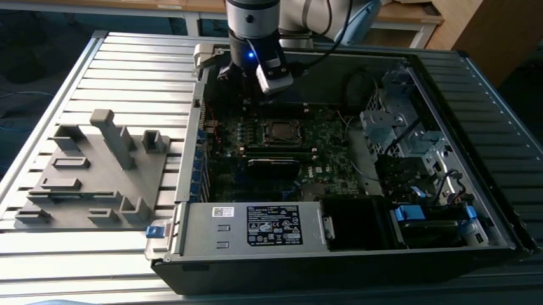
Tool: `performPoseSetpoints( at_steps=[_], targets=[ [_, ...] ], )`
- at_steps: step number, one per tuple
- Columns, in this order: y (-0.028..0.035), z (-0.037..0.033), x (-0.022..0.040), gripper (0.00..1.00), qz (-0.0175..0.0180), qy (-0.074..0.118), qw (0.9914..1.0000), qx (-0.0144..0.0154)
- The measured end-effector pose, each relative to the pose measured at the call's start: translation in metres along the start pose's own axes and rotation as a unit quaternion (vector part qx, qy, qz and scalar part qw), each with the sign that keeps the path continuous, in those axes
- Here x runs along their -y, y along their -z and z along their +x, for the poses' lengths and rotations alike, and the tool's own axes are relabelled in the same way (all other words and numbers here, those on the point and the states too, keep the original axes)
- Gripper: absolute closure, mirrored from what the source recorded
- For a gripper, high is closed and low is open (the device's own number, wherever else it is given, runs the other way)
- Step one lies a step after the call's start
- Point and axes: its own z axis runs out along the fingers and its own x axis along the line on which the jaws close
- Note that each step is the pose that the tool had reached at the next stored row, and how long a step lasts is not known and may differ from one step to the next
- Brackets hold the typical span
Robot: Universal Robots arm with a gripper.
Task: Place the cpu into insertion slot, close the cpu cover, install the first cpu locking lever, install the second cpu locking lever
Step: 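Install the first cpu locking lever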
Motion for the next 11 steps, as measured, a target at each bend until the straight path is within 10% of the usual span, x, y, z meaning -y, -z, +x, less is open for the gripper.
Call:
performPoseSetpoints(
  at_steps=[11],
  targets=[
    [0.0076,-0.0003,-0.0002,0.89,-0.0002,0.003,1.00000,-0.0001]
  ],
)
